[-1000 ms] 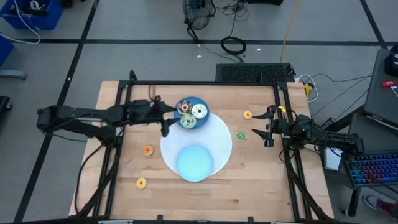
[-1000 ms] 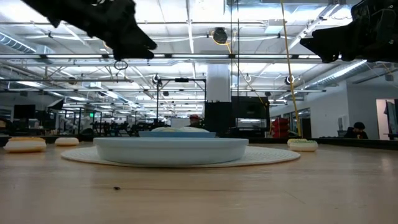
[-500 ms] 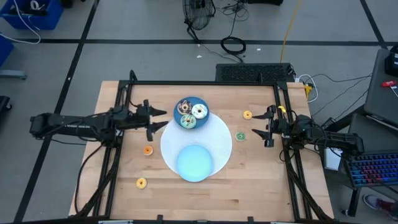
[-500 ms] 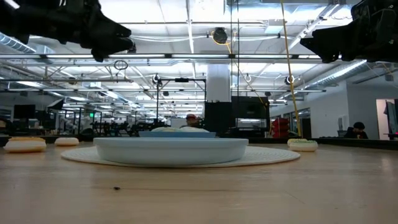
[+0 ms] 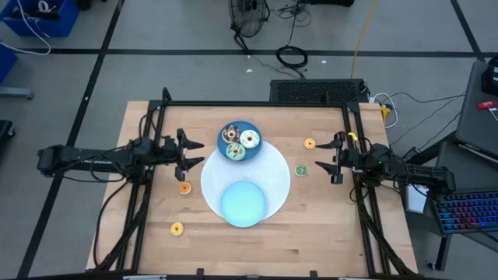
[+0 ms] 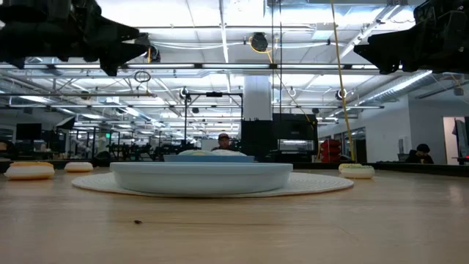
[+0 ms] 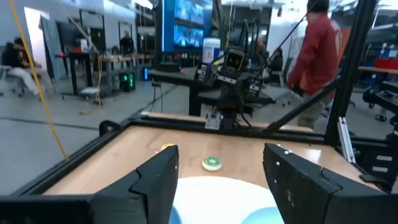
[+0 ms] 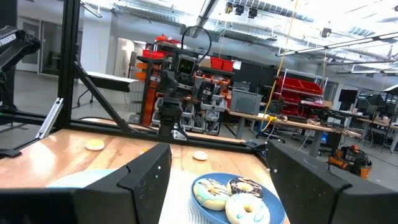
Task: Pick & Place donuts
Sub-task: Put the top small yellow donut on the light blue plate
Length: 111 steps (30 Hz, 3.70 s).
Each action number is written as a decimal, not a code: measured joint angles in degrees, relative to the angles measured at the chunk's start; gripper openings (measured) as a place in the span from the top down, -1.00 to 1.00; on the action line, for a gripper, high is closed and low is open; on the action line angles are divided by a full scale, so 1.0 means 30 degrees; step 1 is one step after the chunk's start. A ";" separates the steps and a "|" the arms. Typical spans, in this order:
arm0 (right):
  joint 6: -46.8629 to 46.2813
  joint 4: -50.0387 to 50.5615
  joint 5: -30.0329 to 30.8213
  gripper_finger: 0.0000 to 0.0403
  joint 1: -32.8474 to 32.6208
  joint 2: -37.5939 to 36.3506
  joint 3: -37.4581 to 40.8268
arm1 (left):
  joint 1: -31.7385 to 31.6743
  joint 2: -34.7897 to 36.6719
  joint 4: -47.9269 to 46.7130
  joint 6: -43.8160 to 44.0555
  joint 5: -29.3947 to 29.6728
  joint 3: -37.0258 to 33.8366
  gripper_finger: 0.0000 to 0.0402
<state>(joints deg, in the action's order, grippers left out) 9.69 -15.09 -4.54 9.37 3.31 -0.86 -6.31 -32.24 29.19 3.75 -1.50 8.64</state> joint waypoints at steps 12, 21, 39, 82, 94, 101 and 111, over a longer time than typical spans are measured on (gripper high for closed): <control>0.0000 -0.0007 0.0006 -0.24 0.0006 0.0000 0.0000 | -0.0015 0.2285 -0.0804 0.0452 0.2016 -0.2064 -0.17; 0.0000 -0.0004 0.0000 -0.24 0.0003 0.0000 0.0000 | -0.0015 0.5069 -0.5975 0.1009 0.3515 -0.1783 -0.17; 0.0000 -0.0007 0.0007 -0.24 0.0001 0.0000 0.0000 | -0.0068 0.7521 -0.9591 0.1472 0.4364 -0.1769 -0.17; -1.2510 1.3679 0.6963 -0.23 0.1545 1.4275 -1.1893 | -0.0067 0.7500 -0.9680 0.1341 0.4357 -0.1769 -0.17; -0.7843 2.0837 0.5235 -0.23 0.6410 2.4560 -1.7572 | -0.0066 0.7504 -0.9677 0.1337 0.4357 -0.1769 -0.17; -0.6617 2.0844 0.4446 -0.27 0.7472 2.6532 -1.7624 | -0.0067 0.7501 -0.9669 0.1337 0.4357 -0.1769 -0.17; -0.5943 1.9821 0.4435 -0.68 0.7607 2.8649 -1.7624 | -0.0066 0.7500 -0.9669 0.1333 0.4357 -0.1769 -0.17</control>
<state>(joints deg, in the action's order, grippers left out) -8.14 44.37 8.77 32.19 89.26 -53.74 -6.50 -9.74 0.19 7.75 11.57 3.33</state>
